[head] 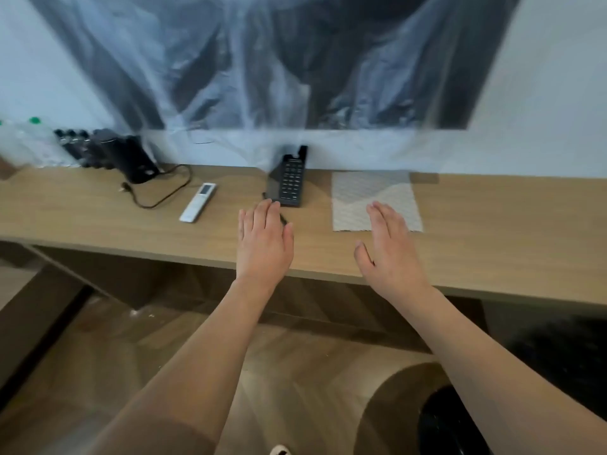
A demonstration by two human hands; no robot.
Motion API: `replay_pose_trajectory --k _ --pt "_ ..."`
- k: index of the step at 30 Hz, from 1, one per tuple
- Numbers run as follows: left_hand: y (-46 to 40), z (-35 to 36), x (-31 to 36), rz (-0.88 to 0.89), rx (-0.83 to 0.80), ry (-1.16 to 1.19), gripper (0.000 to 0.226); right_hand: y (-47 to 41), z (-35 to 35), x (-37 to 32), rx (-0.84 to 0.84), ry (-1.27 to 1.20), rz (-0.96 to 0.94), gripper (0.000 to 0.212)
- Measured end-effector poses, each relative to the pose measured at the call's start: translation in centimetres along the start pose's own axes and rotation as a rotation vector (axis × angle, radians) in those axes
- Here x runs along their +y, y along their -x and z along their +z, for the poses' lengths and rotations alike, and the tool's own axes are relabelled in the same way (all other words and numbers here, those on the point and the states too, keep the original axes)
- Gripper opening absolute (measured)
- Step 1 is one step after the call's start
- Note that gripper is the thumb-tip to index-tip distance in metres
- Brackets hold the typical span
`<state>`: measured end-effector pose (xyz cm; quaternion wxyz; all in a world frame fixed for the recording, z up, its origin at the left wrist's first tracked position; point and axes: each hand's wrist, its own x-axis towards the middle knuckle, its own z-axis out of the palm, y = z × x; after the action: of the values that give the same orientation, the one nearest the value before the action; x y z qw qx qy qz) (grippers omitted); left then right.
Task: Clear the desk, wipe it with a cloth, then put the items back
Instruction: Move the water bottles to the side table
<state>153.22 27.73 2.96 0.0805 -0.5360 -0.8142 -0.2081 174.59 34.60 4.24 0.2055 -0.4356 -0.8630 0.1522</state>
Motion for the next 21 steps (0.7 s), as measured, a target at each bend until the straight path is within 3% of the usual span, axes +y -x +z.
replay_pose_trajectory --k 10,21 --pt "0.7 -7.4 -22.2 -0.273 0.103 -0.058 0.049 -7.8 11.2 -20.3 -0.109 -0.028 -0.262 0.065" --pt "2.6 -14.0 -38.1 -0.531 0.21 -0.125 0.05 -14.1 19.9 -37.2 -0.253 -0.103 -0.584 0.063"
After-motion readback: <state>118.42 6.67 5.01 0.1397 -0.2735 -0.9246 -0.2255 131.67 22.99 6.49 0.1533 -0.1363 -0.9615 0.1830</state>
